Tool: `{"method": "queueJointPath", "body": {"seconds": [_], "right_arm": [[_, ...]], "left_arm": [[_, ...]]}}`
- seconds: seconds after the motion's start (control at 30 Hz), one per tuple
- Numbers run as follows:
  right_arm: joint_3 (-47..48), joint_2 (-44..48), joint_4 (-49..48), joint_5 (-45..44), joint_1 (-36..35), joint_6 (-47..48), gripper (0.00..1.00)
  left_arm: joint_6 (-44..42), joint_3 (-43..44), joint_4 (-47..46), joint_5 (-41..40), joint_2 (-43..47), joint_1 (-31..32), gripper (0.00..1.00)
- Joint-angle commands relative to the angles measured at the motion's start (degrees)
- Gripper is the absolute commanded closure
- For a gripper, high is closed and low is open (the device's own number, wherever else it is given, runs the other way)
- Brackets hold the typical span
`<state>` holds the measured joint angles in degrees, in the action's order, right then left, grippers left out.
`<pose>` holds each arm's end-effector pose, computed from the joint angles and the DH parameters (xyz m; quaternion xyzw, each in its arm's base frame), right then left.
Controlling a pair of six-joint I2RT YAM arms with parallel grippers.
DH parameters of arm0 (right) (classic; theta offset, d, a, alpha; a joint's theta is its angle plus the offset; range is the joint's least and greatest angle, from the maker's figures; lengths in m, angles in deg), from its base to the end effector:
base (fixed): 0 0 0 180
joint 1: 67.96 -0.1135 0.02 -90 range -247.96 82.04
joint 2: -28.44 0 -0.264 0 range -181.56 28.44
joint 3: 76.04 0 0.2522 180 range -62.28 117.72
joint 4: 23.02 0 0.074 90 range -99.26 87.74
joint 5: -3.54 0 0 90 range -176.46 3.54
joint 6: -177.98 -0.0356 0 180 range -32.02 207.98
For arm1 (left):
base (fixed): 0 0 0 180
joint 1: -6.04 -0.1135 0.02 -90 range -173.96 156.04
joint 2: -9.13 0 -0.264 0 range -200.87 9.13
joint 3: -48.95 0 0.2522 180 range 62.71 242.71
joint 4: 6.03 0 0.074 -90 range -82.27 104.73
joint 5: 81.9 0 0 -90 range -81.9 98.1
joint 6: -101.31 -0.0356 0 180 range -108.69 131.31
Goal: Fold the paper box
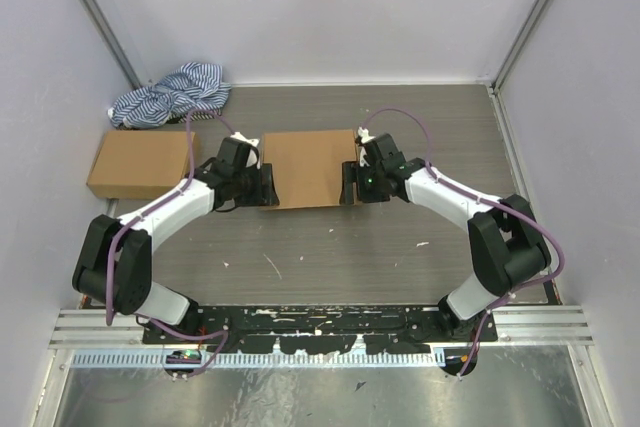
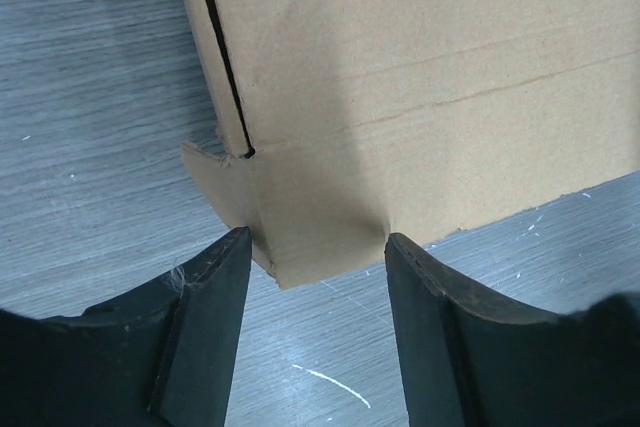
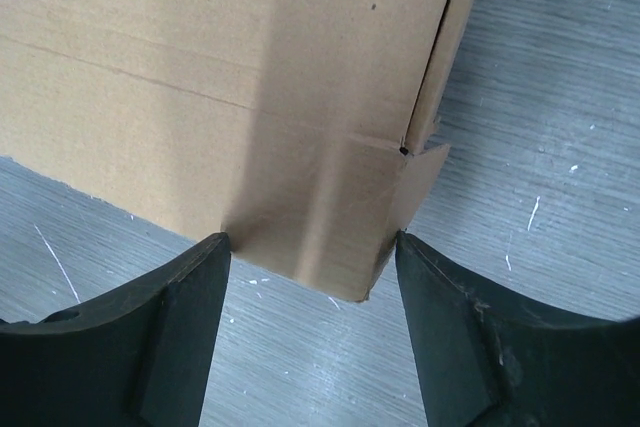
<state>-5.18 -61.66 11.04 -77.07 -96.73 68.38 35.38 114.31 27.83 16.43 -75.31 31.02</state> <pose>0.2810 0.1609 0.2069 -0.1013 0.9409 0.1994 0.2544 0.2685 -0.1308 0.2067 0.0306 0.9454 -0.1942 0.2598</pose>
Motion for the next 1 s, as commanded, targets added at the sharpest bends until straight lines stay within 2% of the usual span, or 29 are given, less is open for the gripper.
{"method": "queueJointPath", "body": {"seconds": [0.0,0.33,0.63,0.97], "right_arm": [[3.6,2.4,2.0,0.5,-0.3,0.6,0.28],[4.5,1.9,3.1,1.7,-0.3,0.4,0.28],[4.4,0.5,3.3,-1.1,-0.3,0.5,0.28],[4.2,-0.3,2.1,-0.9,-0.4,0.5,0.29]], "left_arm": [[-0.2,2.9,3.4,1.2,1.8,0.3,0.37],[0.6,4.5,5.2,4.3,2.5,0.3,0.38],[-0.9,3.0,4.7,-1.1,0.5,0.3,0.36],[-1.2,2.6,2.3,-2.6,-1.0,0.3,0.35]]}}
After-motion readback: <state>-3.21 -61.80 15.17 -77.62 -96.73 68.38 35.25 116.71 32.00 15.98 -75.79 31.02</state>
